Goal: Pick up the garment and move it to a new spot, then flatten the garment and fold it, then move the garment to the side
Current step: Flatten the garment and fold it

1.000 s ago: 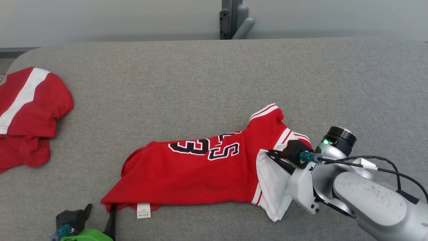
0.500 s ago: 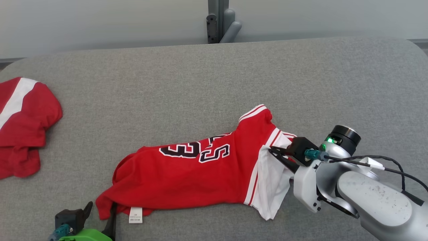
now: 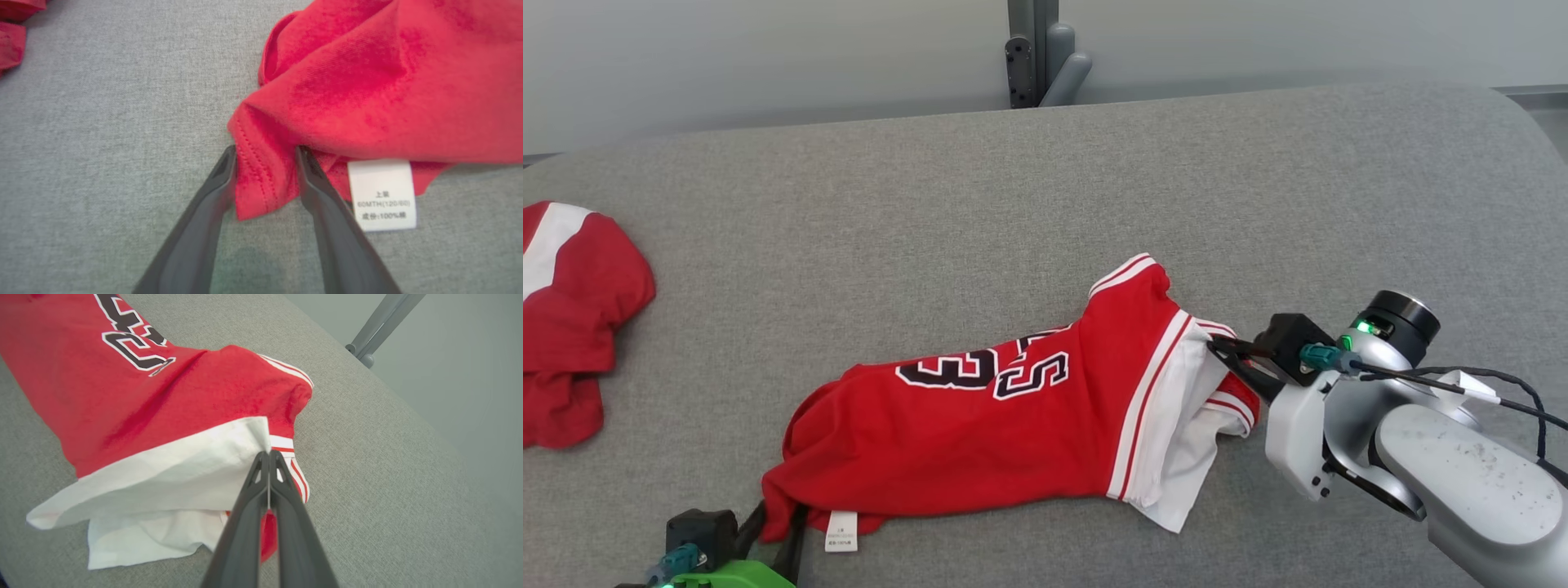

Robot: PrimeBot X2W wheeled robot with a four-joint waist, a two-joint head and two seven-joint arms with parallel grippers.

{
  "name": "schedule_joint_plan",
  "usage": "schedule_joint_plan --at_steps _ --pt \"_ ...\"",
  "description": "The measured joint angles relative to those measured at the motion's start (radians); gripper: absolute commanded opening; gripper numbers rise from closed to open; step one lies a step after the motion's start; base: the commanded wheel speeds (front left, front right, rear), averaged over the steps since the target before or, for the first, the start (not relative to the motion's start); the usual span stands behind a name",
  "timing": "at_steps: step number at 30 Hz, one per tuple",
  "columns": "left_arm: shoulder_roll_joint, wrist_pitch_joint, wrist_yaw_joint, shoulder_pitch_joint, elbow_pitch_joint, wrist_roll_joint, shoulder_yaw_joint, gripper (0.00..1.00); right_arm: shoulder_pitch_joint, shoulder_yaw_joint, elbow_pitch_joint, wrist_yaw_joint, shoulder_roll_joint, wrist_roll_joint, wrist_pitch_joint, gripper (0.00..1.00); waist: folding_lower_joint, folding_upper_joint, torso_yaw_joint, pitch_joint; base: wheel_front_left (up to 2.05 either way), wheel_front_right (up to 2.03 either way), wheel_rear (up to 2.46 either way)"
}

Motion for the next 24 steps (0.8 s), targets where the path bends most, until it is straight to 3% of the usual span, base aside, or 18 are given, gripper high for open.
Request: schedule_joint_plan --at_steps 1,12,17,24 --pt "0.001 -0.001 -0.002 -0.002 0.002 -0.007 -0.006 0.0 0.005 -0.01 -0.001 0.0 -0.001 0.0 0.0 0.0 0.0 0.0 -0.002 0.0 0.0 0.0 0.0" --pt "0.046 -0.061 0.019 0.004 -0.084 -0.024 0.019 0.0 0.088 -0.222 -0.017 0.0 -0.016 -0.024 -0.041 0.0 0.0 0.0 -0.001 -0.019 0.0 0.0 0.0" --pt "0.066 -0.043 0.036 0.036 -0.197 -0.033 0.03 0.0 0.125 -0.315 -0.047 0.0 -0.02 -0.044 -0.049 0.0 0.0 0.0 0.002 -0.031 0.0 0.0 0.0" --pt "0.09 0.053 0.068 0.105 -0.467 -0.084 0.054 0.0 0.195 -0.435 -0.114 0.0 -0.013 -0.074 -0.044 0.0 0.0 0.0 0.008 -0.061 0.0 0.0 0.0"
